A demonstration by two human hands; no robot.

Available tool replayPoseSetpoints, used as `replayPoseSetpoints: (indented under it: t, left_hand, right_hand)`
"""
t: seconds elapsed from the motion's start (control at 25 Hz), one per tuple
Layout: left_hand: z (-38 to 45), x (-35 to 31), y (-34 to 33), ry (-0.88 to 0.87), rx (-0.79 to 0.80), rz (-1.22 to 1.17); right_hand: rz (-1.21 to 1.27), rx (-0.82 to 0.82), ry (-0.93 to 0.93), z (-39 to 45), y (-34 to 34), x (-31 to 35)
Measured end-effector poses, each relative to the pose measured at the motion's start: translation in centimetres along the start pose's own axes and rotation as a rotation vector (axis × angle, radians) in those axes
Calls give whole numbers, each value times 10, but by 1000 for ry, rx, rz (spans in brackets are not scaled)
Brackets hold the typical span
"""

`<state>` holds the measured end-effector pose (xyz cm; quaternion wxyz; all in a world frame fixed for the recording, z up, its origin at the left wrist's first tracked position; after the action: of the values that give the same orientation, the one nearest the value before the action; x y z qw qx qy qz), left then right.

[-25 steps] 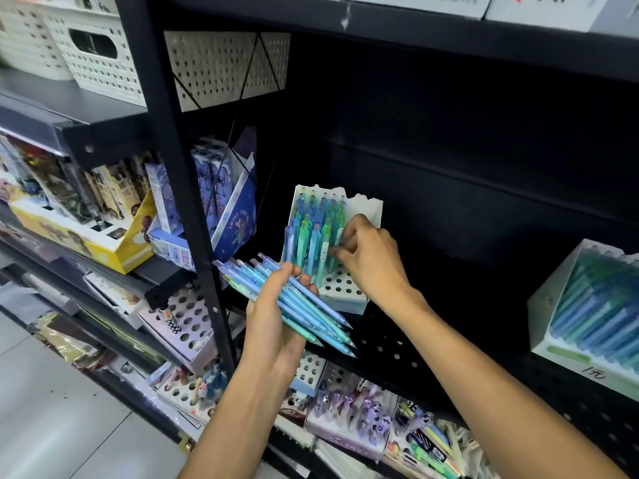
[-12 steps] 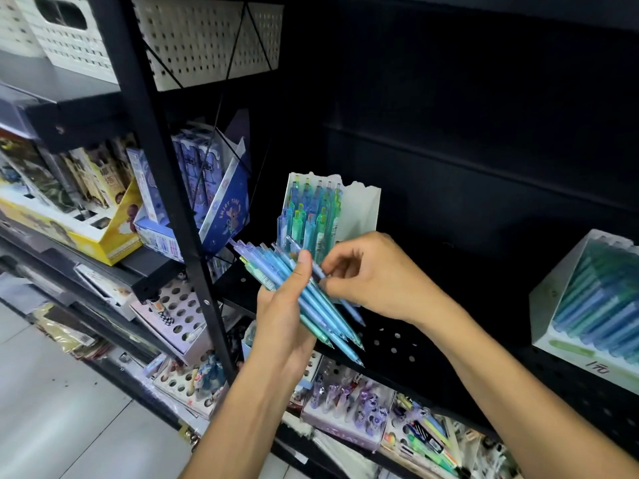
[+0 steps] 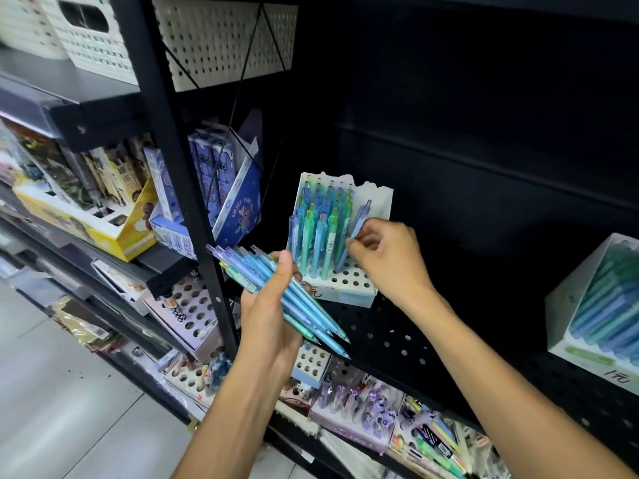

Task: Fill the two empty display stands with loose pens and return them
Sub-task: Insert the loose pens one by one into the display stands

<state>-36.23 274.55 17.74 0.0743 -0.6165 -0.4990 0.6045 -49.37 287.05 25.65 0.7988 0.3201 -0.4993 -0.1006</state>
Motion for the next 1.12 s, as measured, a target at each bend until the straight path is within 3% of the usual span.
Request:
replayPoseSetpoints:
  t: [0.2, 0.32, 0.4, 0.52, 0.8, 1.04, 1.12]
  left_hand:
    - [3, 0, -2, -17, 24, 17]
    - [2, 3, -10, -7, 47, 21]
    - [2, 5, -15, 7, 63, 0]
    - [0, 11, -19, 23, 48, -12]
    - [0, 22, -23, 81, 26, -21]
    - [10, 2, -11, -1, -27, -30]
    - [11, 0, -8, -9, -28, -34]
  right_hand:
    - [-181, 149, 10, 7, -26, 2]
    - [-349, 52, 39, -4, -10, 14]
    - [-156, 55, 113, -25, -2, 30]
    - [23, 341, 82, -53, -27, 37]
    - [-114, 341, 148, -55, -20, 38]
    - [-568, 364, 340, -60, 1, 44]
    - [-515, 296, 290, -52, 21, 28]
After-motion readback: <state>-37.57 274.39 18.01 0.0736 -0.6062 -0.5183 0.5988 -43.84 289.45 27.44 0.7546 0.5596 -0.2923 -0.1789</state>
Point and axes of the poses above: each hand's wrist, its own z-axis towards the middle knuckle, its own y-axis out of the back of the hand, x = y × z, the point moved 10 cm from there along z, towards the middle knuckle, and after that the axes turned 1 degree about y, right-handed, at the moved point
